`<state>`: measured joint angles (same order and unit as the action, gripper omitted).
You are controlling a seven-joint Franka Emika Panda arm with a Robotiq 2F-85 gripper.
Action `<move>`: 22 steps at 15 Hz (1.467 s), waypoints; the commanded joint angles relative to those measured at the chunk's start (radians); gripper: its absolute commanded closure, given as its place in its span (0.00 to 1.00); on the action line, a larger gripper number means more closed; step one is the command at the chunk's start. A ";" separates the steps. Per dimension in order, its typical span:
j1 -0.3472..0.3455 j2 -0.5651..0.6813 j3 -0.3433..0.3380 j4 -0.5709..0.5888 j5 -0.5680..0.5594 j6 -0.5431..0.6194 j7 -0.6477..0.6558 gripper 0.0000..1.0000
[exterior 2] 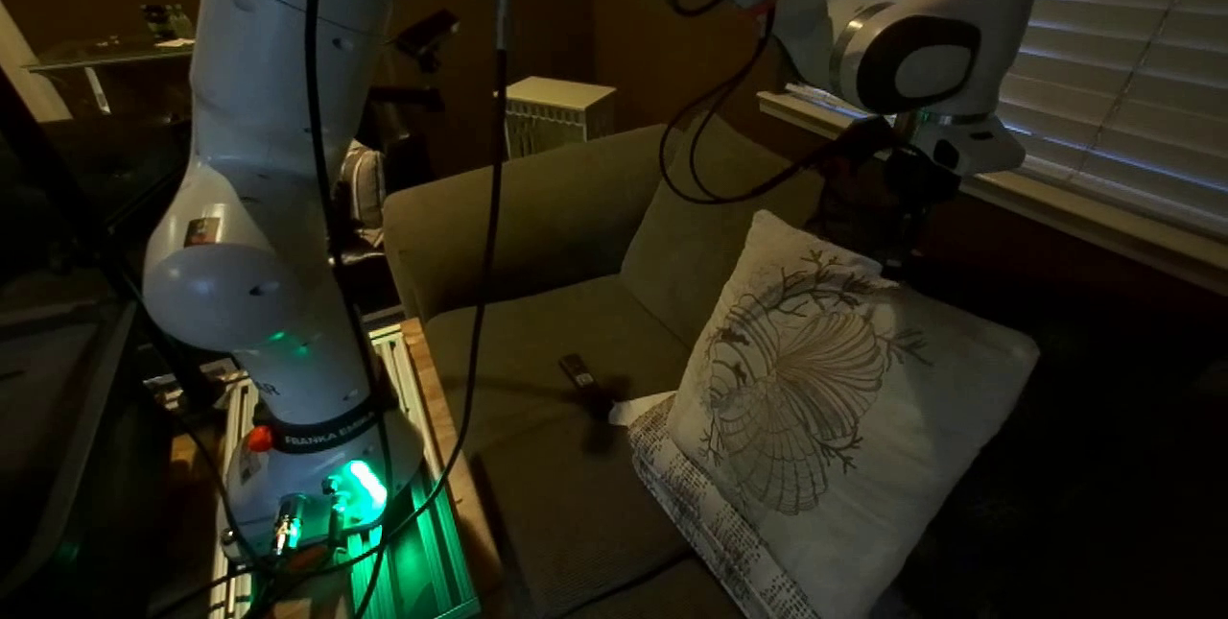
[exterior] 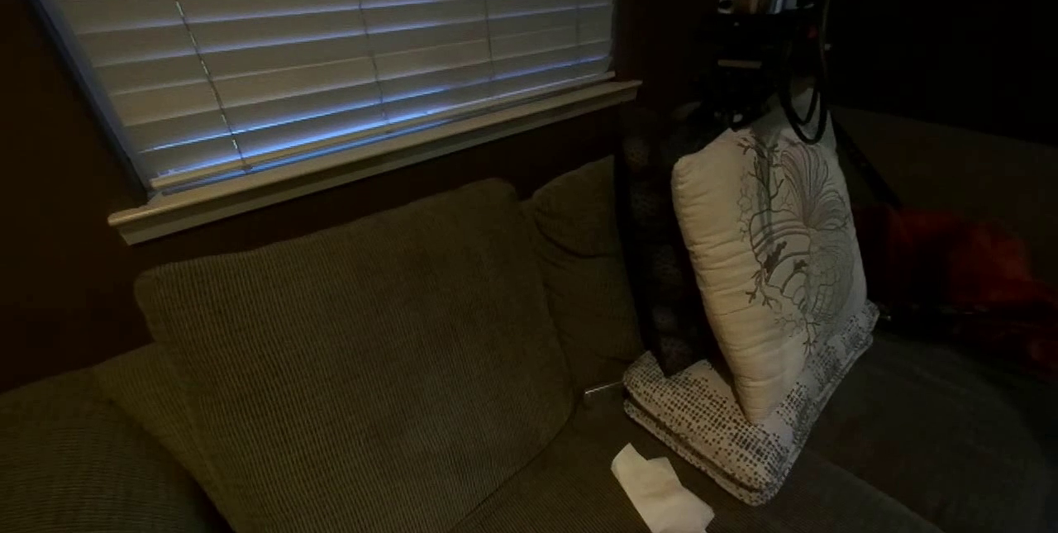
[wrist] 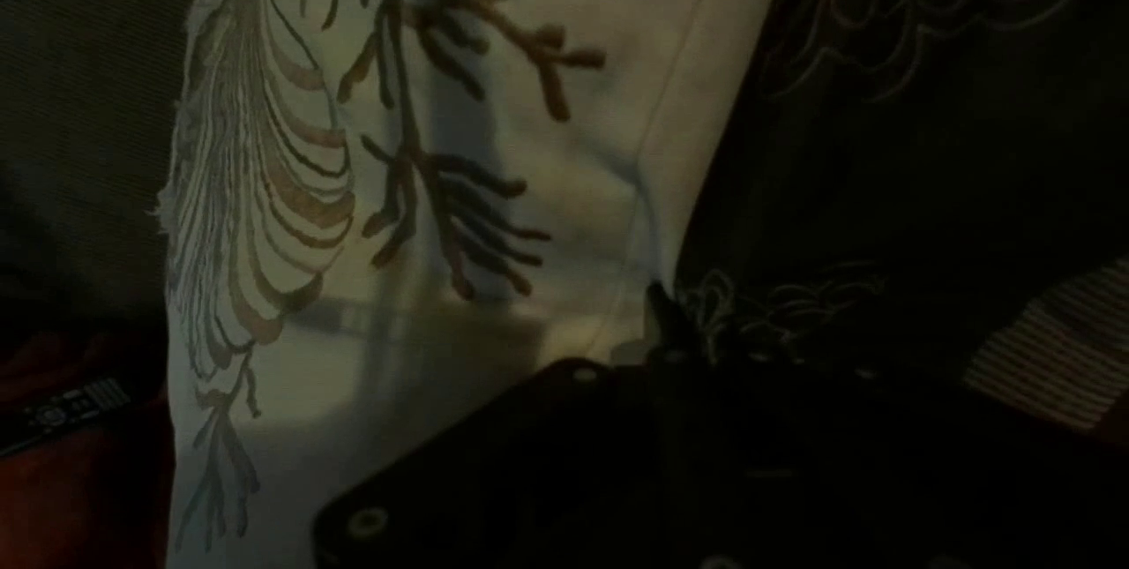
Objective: Move the black and white pillows to the left
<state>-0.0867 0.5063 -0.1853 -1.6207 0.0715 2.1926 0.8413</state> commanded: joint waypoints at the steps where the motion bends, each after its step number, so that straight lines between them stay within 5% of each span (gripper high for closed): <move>1: -0.006 -0.089 0.030 -0.034 0.095 -0.058 0.015 0.99; 11: 0.004 -0.147 0.053 -0.082 0.187 -0.094 0.033 0.99; 22: 0.068 -0.241 0.080 -0.174 0.189 -0.079 0.249 0.99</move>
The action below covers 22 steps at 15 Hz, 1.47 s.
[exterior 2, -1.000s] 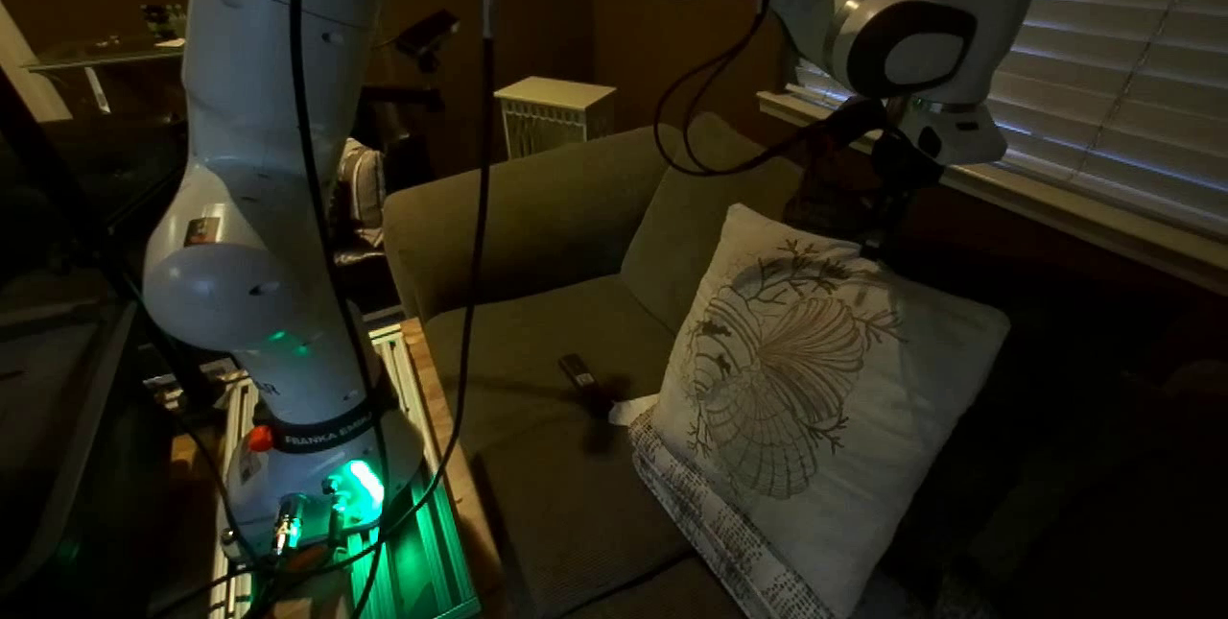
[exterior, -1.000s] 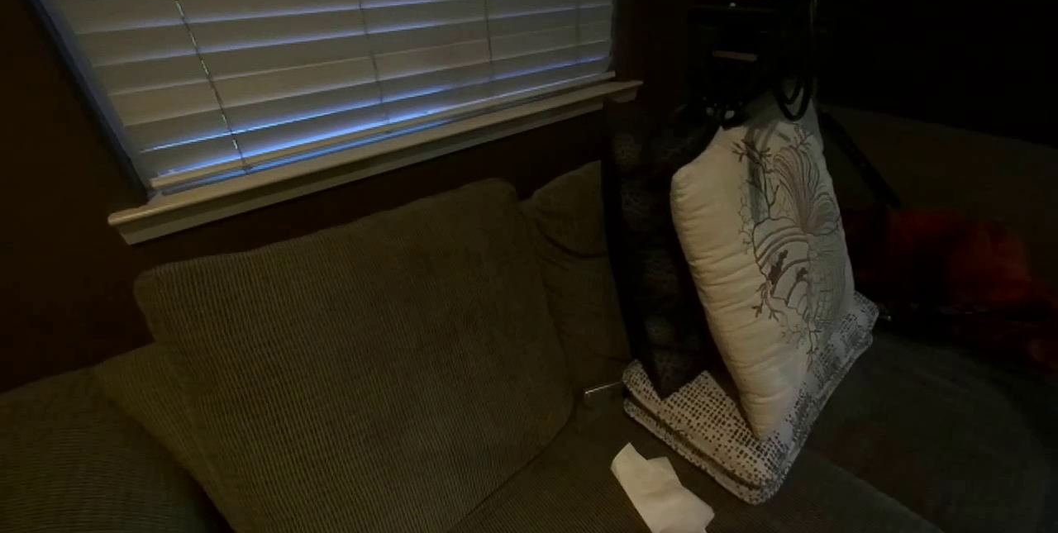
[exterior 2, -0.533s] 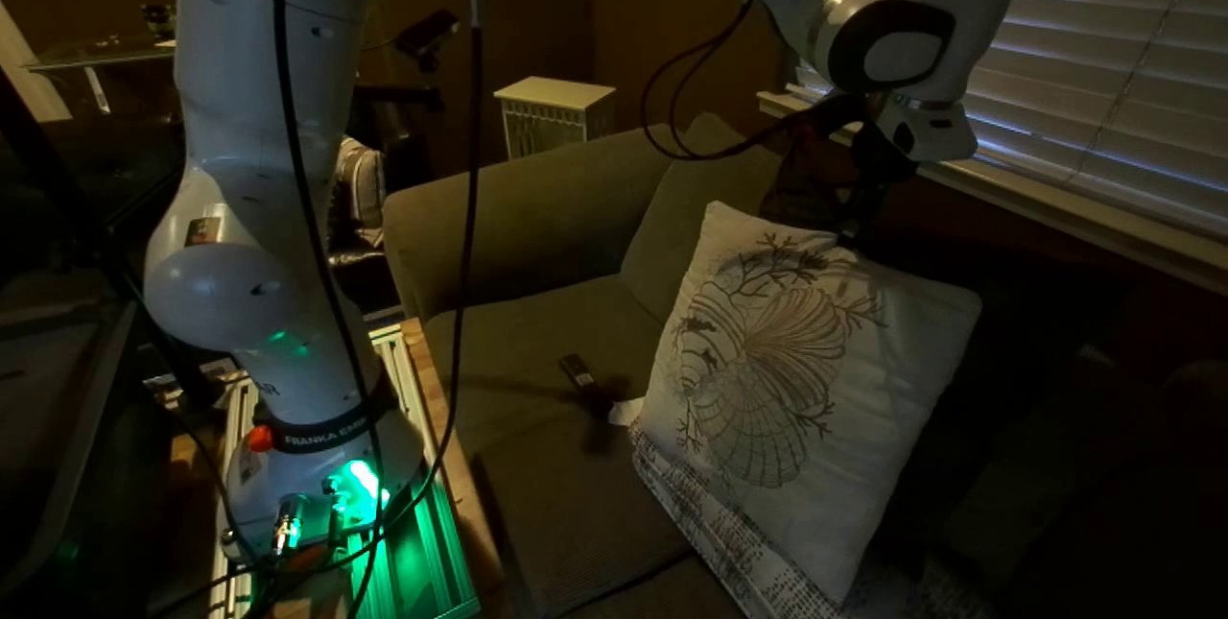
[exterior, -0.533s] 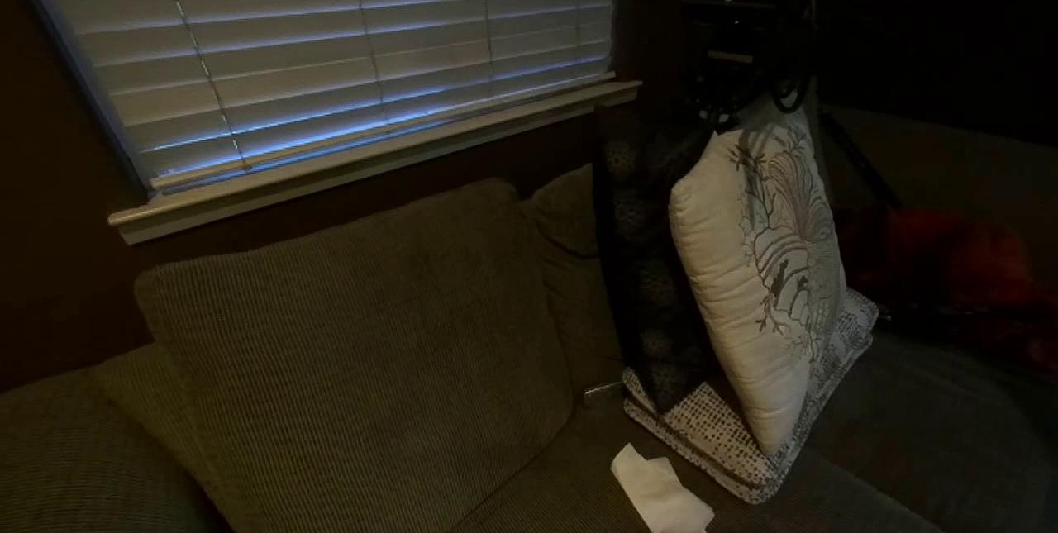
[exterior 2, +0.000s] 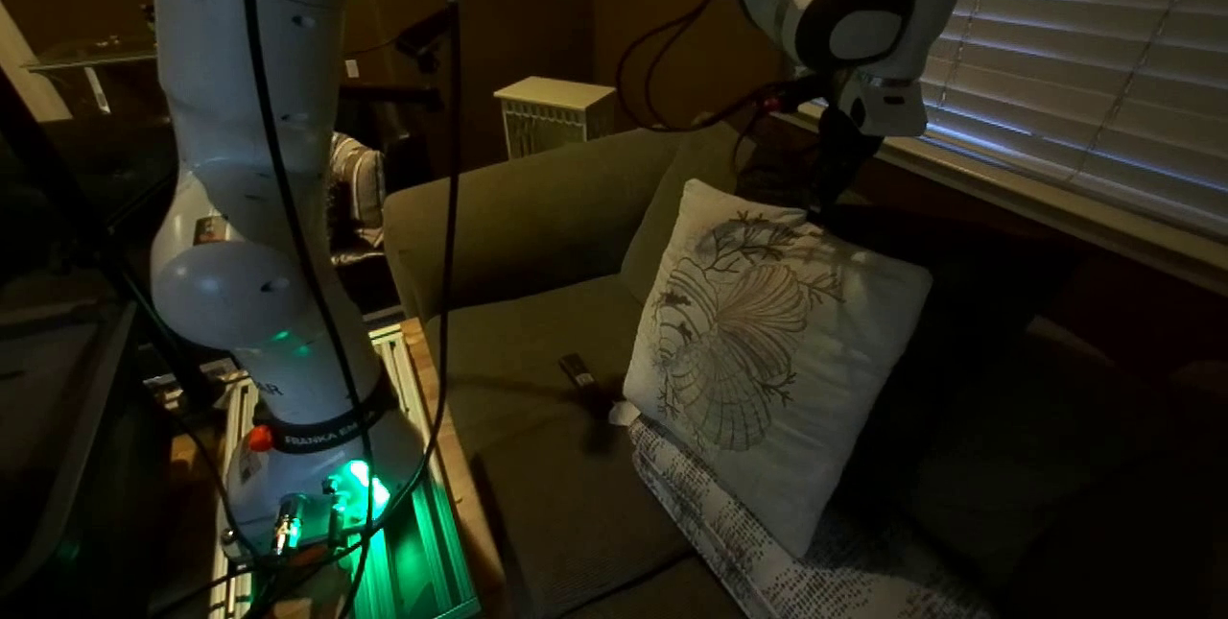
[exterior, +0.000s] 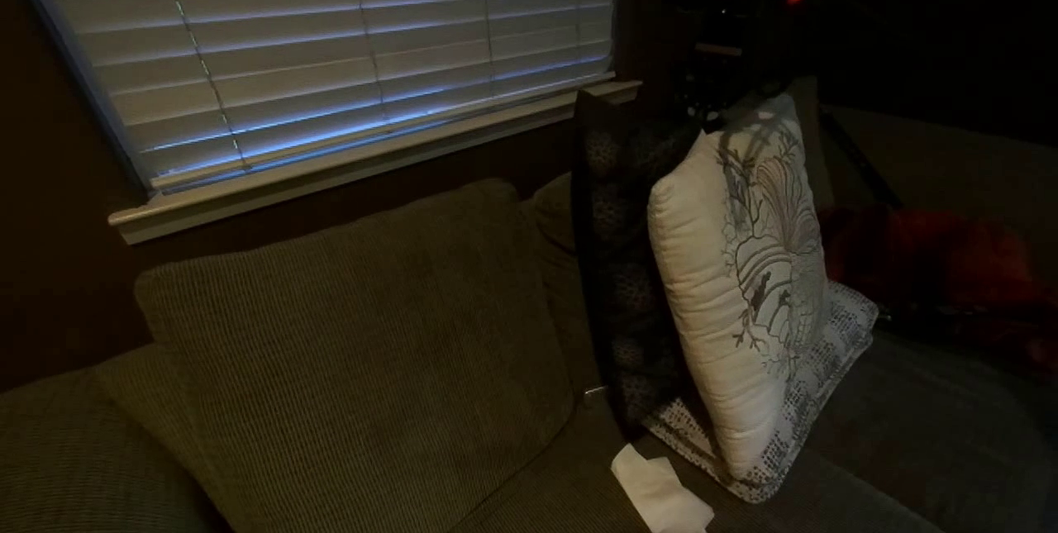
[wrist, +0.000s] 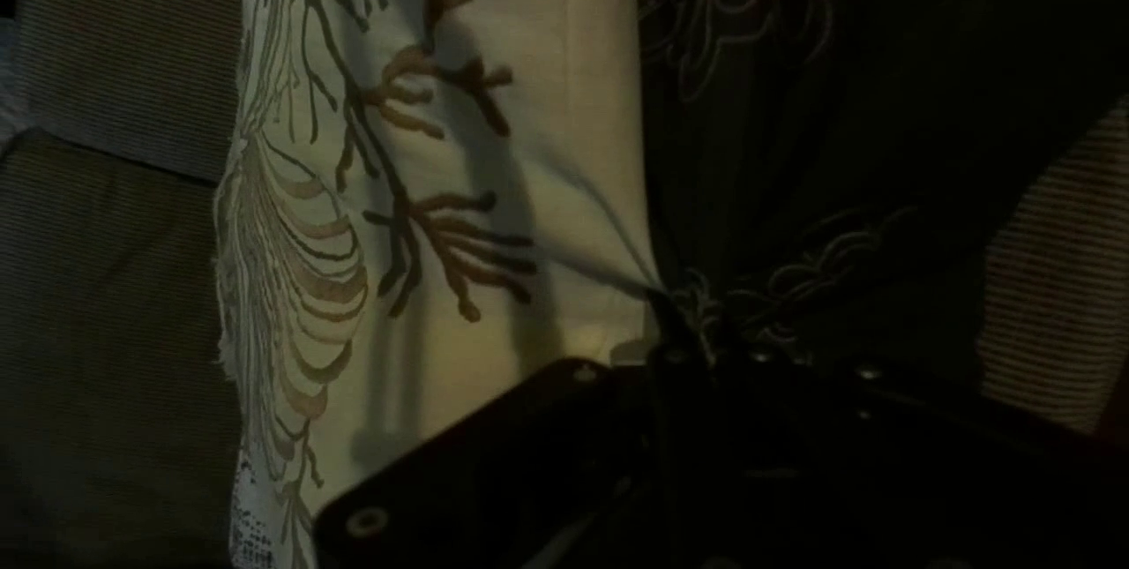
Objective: Move the black and white pillows to the left
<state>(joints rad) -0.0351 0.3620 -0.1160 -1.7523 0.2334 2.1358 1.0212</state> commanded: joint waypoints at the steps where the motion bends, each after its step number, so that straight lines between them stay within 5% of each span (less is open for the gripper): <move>1: 0.022 -0.103 0.015 -0.049 0.026 -0.021 0.083 0.99; 15: 0.036 -0.062 0.035 -0.060 -0.002 -0.003 0.104 0.99; 22: 0.085 -0.126 0.060 -0.212 -0.013 0.083 0.122 0.99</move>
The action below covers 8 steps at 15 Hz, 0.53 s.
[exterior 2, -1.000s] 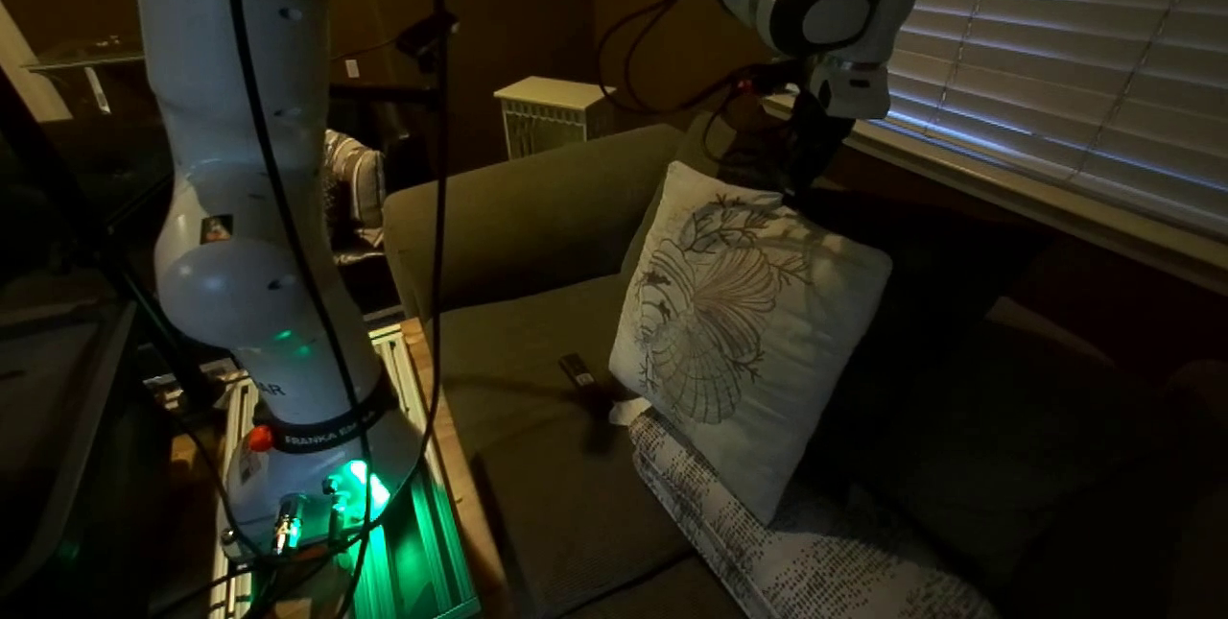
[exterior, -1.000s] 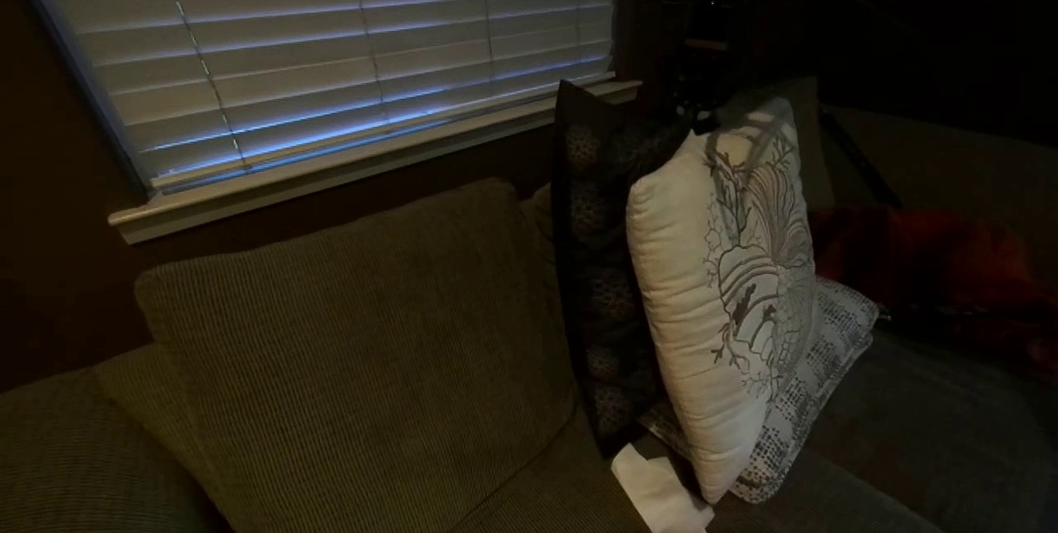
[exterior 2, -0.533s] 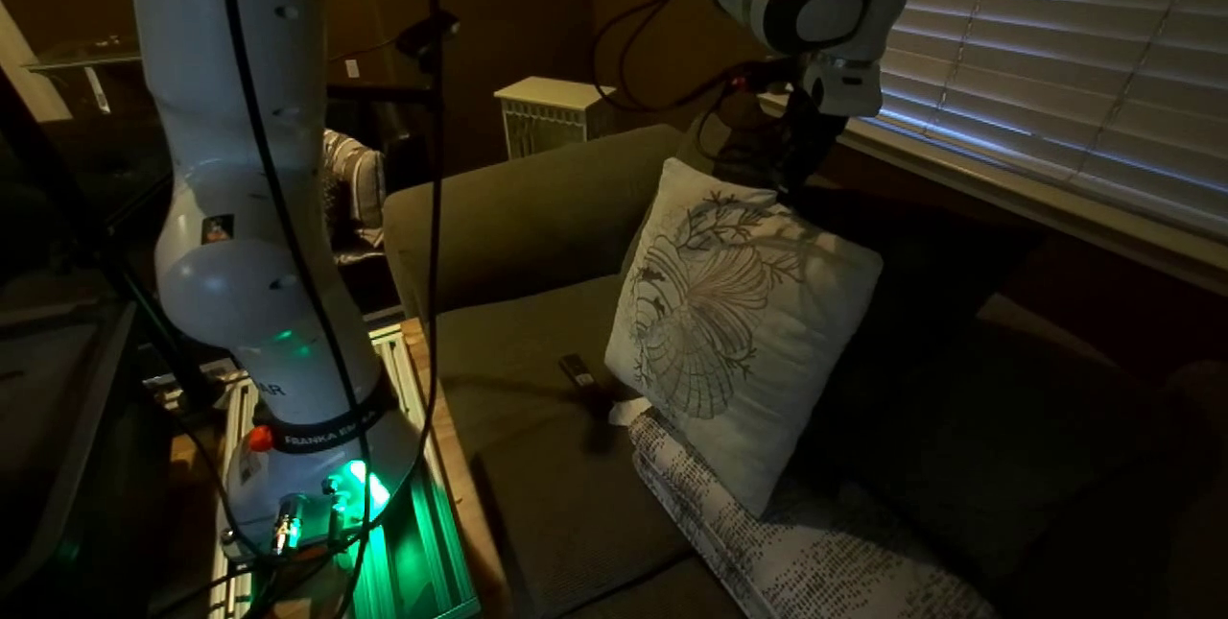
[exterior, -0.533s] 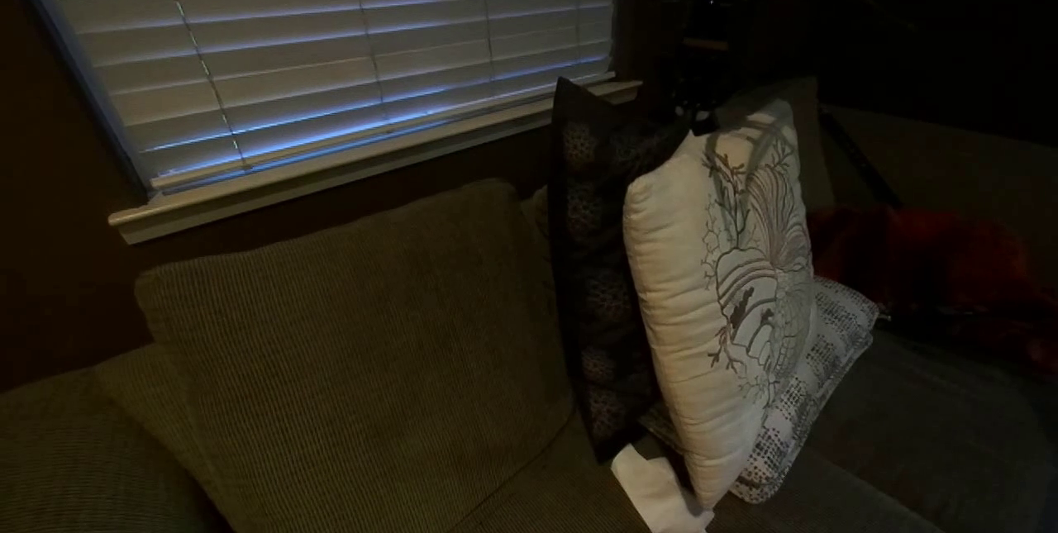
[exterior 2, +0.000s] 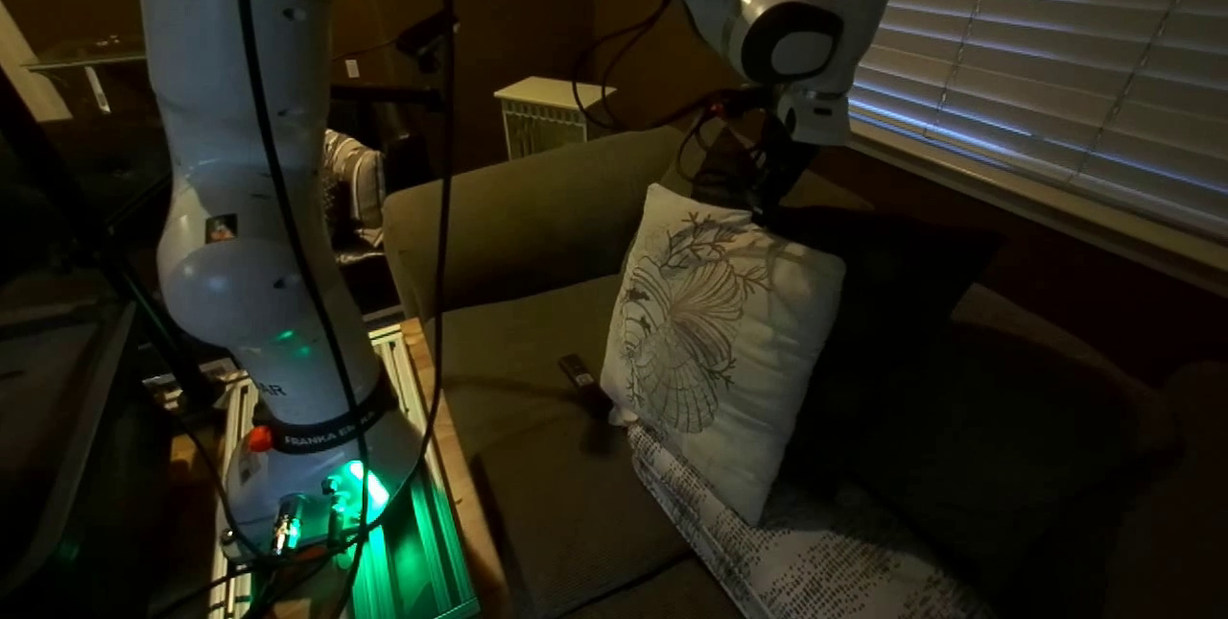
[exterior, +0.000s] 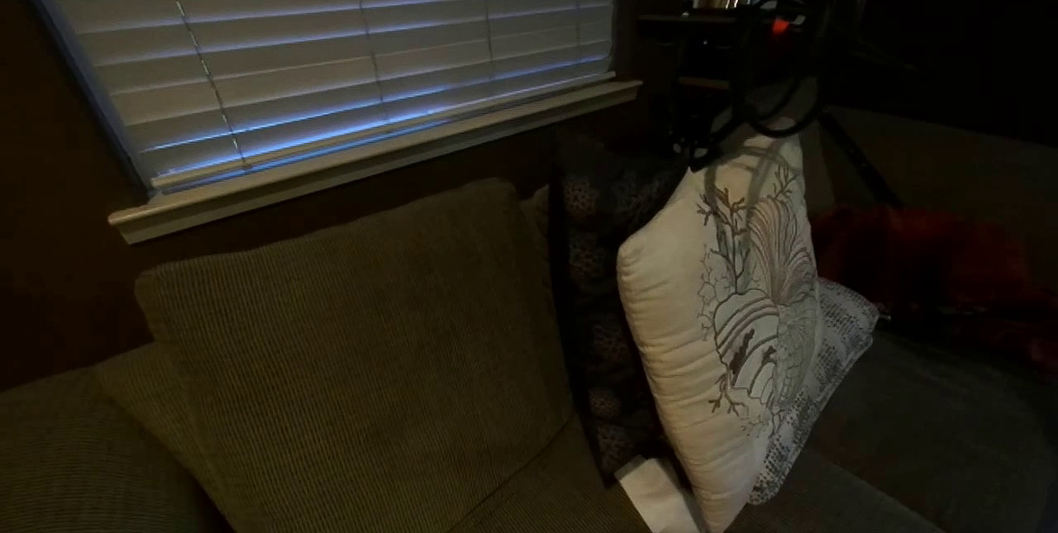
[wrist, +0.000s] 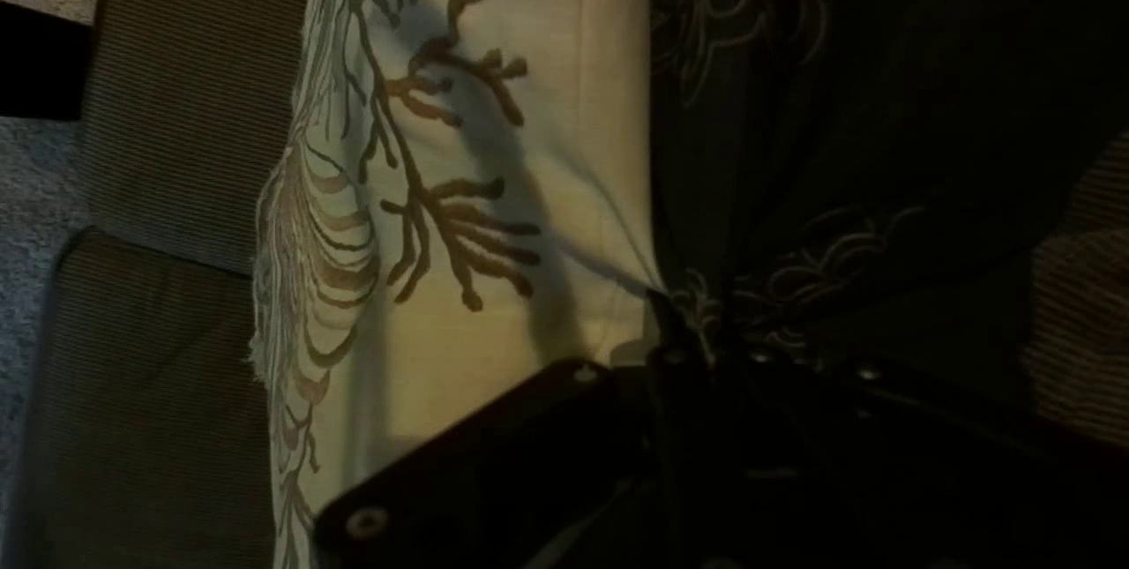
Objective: Move the black and white pillows to the left
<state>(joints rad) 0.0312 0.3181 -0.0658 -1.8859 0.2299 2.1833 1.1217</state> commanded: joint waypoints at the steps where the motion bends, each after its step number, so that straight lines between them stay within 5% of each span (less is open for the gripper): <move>1: 0.024 -0.086 0.013 -0.089 -0.009 0.051 0.025 0.99; 8: 0.050 -0.134 0.025 -0.139 -0.008 0.104 0.072 0.99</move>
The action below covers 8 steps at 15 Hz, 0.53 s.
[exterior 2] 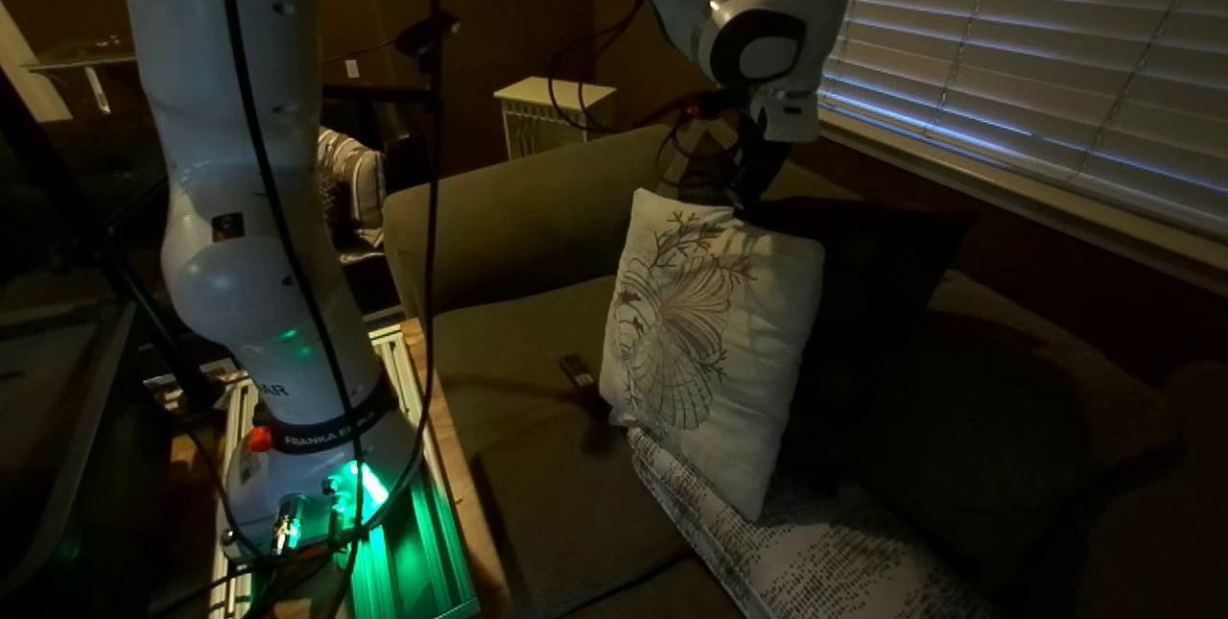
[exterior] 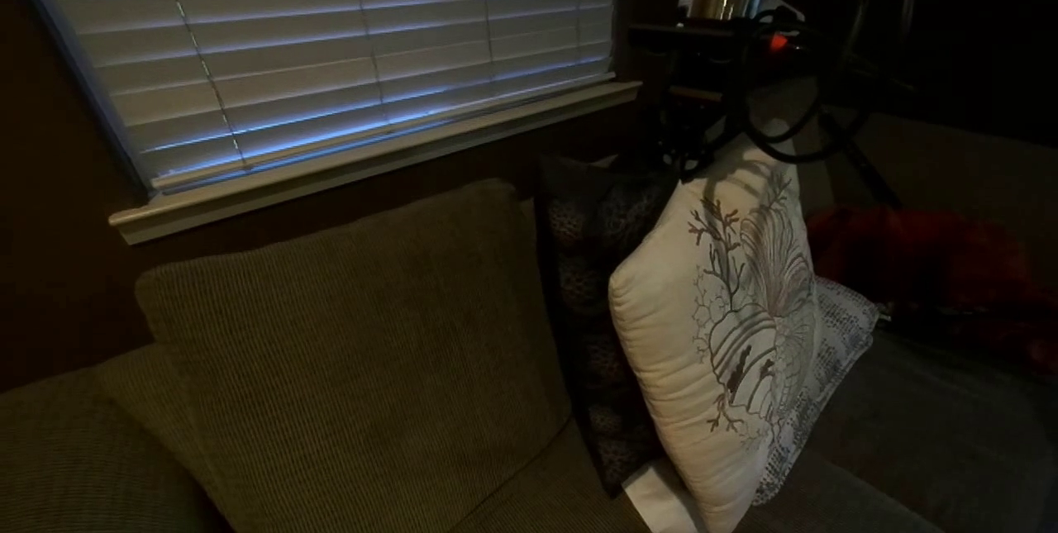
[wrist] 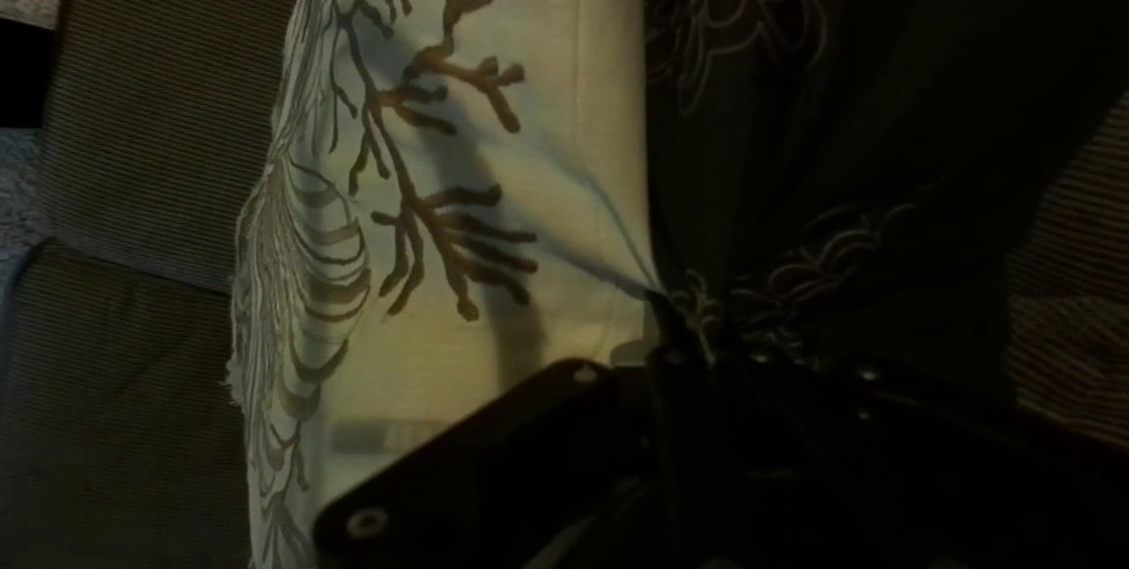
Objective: Move the black and white pillows to the left
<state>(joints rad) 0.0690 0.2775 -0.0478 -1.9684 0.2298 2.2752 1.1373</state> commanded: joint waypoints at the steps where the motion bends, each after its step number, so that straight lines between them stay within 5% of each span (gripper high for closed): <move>1: 0.018 -0.106 0.008 -0.065 -0.010 0.017 0.076 0.99; 8: 0.035 -0.146 0.026 -0.062 -0.026 0.000 0.174 0.99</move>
<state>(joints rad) 0.0940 0.2138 -0.0367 -2.0163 0.2204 2.2896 1.2377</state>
